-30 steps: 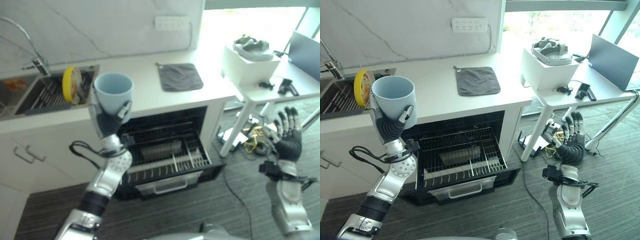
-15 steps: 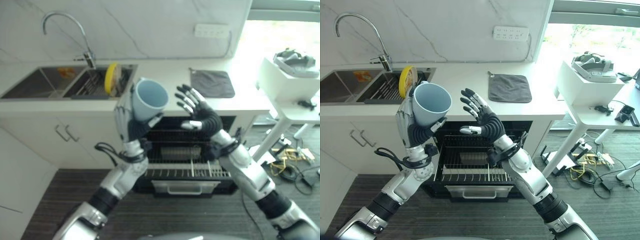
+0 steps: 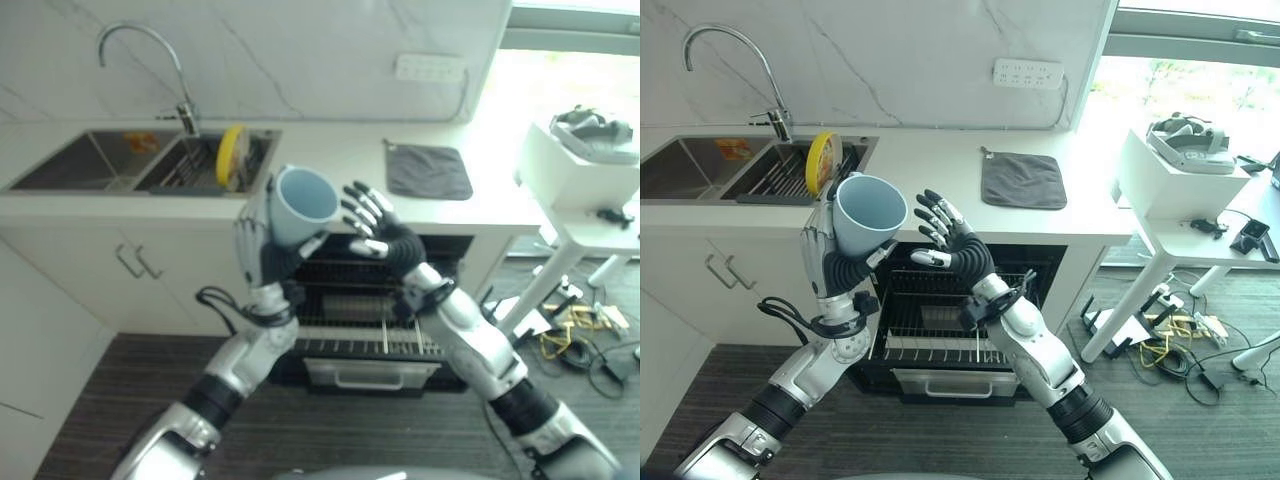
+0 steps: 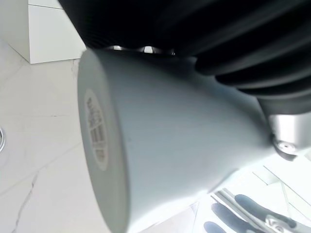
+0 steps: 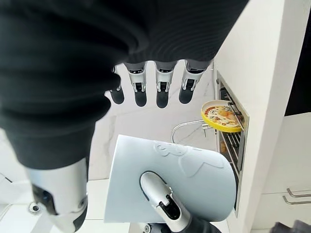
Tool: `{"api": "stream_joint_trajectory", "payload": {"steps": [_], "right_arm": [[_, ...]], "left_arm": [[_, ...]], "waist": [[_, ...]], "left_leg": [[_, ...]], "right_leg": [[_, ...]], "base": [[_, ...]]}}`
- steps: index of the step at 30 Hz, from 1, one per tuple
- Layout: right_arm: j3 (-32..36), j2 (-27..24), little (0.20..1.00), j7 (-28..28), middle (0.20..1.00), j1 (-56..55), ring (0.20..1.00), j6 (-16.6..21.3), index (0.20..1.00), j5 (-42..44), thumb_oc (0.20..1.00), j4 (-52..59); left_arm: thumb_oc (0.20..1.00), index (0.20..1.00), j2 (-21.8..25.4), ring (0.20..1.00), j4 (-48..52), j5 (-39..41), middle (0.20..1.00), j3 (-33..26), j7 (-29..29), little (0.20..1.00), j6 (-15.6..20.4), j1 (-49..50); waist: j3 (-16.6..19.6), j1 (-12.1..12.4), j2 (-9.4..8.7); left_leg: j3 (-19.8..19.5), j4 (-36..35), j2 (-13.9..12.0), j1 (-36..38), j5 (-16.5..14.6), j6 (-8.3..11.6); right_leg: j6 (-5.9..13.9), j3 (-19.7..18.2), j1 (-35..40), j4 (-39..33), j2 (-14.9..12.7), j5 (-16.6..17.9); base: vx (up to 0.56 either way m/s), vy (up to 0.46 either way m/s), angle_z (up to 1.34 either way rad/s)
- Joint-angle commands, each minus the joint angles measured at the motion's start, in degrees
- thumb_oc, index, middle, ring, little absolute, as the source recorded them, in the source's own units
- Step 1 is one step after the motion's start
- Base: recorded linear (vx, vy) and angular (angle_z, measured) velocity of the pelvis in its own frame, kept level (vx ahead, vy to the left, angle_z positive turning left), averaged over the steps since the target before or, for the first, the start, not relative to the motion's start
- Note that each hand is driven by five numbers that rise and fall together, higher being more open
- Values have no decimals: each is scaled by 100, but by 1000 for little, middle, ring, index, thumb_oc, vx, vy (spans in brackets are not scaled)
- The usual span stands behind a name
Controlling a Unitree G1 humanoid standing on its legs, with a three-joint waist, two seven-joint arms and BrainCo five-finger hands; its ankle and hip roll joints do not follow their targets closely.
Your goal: Place the dishes in the dishwasher.
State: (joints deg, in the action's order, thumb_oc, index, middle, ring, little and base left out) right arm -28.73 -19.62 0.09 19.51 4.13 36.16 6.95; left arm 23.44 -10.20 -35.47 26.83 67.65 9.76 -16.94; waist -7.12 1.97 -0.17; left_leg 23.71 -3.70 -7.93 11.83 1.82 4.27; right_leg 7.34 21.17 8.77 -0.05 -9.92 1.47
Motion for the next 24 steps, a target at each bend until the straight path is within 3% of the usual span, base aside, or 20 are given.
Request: {"api": "stream_joint_trajectory", "payload": {"steps": [1, 20, 24], "right_arm": [[101, 242, 1000, -57, 1000, 591, 1000, 142, 1000, 65, 1000, 163], [-144, 562, 1000, -154, 1000, 987, 1000, -153, 1000, 85, 1000, -29], [-229, 658, 1000, -208, 1000, 1109, 1000, -218, 1000, 97, 1000, -23]], "left_arm": [[200, 200, 84, 200, -97, -305, 200, 236, 264, 200, 82, -855], [200, 200, -21, 200, -264, -224, 200, 496, 97, 200, 293, -941], [200, 200, -114, 200, -212, -222, 200, 673, 40, 200, 109, -983]], "waist": [[-47, 47, -214], [-39, 130, -140], [-54, 164, -155]], "left_leg": [[-184, 195, -136, -49, -231, 141], [-289, 95, -81, 22, -200, 142], [-311, 89, -68, 21, -210, 130]], "right_leg": [[175, 329, 224, -50, -380, -35], [188, 376, 317, -124, -441, 19], [188, 394, 319, -115, -446, 19]], "base": [[-13, 2, 7], [-5, 0, 3], [0, 0, 0]]}}
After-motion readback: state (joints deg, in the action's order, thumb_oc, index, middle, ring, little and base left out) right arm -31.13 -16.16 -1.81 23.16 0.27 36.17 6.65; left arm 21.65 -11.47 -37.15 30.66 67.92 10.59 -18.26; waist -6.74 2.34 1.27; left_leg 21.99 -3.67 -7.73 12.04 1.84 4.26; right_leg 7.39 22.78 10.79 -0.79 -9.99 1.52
